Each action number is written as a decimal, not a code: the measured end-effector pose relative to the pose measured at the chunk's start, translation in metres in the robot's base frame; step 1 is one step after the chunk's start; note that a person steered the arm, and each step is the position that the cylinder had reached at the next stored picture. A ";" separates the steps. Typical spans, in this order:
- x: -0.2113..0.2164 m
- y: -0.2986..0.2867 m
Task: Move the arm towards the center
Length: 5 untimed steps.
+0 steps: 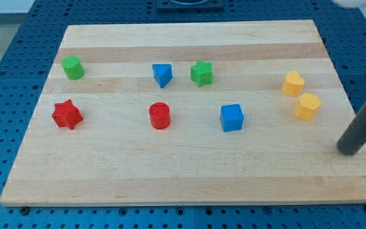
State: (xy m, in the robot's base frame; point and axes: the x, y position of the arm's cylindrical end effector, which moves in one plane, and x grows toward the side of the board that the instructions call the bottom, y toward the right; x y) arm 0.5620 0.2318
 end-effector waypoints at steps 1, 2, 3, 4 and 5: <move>0.007 -0.105; -0.007 -0.187; -0.014 -0.225; -0.035 -0.229; -0.051 -0.262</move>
State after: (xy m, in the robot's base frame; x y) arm 0.5110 -0.0300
